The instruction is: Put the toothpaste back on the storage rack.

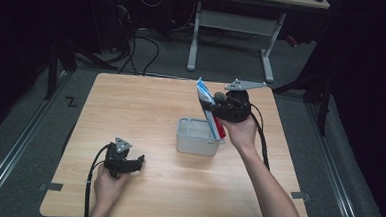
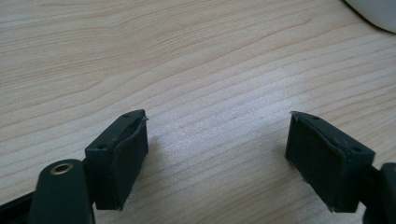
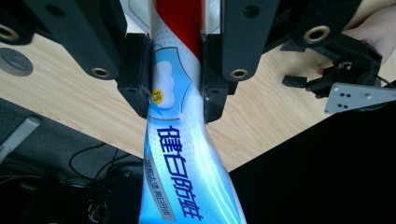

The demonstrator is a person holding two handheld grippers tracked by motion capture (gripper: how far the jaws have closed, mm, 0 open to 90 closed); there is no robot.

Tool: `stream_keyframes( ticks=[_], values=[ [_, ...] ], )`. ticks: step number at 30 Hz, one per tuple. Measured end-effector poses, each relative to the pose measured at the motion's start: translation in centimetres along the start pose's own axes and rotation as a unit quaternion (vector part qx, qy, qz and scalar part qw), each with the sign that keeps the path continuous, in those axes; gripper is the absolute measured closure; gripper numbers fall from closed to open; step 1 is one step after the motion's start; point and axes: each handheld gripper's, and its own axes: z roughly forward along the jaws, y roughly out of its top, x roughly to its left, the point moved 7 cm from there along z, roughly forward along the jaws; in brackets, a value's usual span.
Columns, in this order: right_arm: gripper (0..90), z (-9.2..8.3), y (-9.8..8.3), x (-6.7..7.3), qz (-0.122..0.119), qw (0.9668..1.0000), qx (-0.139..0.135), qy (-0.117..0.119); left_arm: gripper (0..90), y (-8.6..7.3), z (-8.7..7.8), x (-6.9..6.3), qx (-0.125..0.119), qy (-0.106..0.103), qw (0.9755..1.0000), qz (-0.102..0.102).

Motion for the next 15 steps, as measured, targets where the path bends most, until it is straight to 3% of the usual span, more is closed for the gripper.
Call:
stream_keyframes(
  ticks=[15],
  values=[
    [68.8, 2.0, 1.0, -0.5, 0.01, 0.9999, -0.004, -0.009, 21.4, 0.0, 0.0, 0.0, 0.0, 0.0, 1.0, 0.001]
  ],
)
